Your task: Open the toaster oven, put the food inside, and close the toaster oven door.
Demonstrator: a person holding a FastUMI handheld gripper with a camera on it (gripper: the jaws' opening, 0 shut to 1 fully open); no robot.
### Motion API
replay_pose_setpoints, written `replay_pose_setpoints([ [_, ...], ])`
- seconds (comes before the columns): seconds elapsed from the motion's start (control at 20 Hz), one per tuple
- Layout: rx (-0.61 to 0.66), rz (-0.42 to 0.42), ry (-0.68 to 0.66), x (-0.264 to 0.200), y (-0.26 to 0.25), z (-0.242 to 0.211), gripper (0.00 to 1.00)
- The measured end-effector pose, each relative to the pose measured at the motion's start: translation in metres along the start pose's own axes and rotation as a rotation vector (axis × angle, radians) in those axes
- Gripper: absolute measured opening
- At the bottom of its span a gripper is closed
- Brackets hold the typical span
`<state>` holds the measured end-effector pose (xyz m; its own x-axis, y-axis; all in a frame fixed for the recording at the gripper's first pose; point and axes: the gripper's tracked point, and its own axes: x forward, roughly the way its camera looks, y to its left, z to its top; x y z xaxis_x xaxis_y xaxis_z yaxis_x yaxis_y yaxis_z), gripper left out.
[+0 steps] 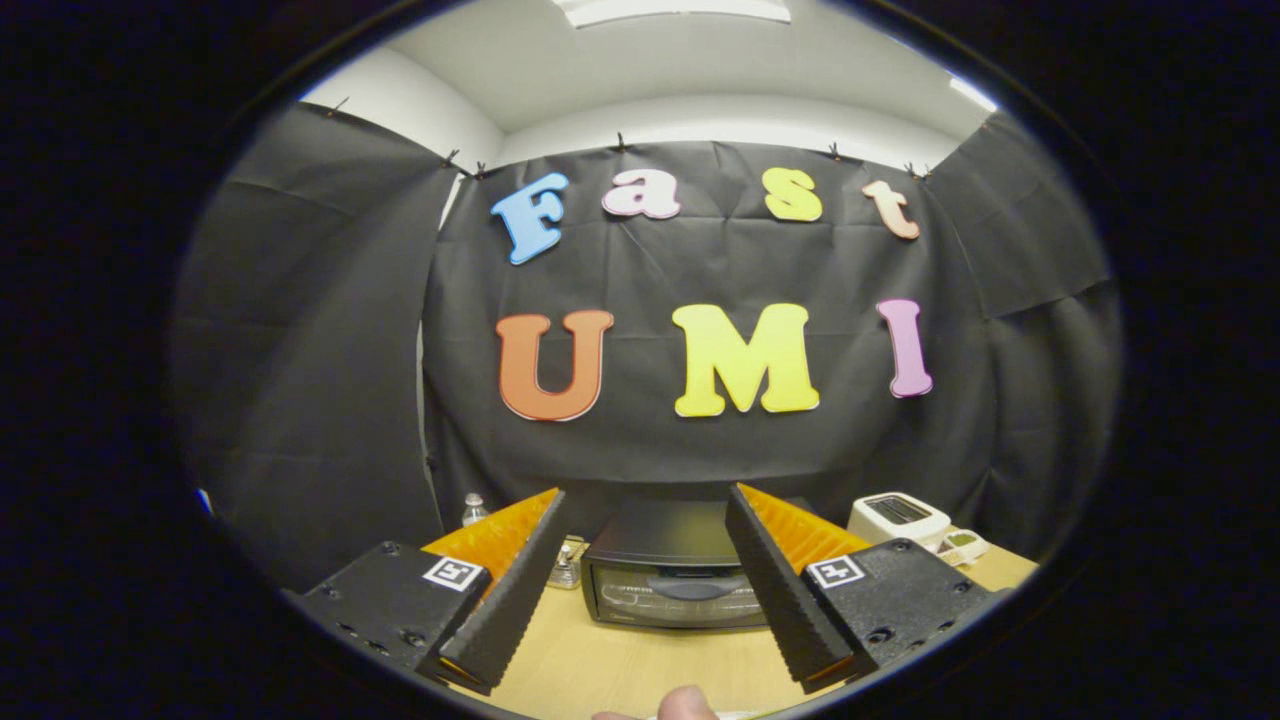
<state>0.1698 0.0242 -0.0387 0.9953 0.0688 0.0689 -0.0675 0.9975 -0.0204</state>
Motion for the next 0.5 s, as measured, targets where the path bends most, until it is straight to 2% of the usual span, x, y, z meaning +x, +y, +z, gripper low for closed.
replay_pose_setpoints([
  [0.25, -0.02, -0.07, 0.064, 0.071, -0.029, -0.054, 1.0],
  [0.5, -0.043, -0.134, 0.139, 0.111, -0.055, -0.108, 1.0],
])
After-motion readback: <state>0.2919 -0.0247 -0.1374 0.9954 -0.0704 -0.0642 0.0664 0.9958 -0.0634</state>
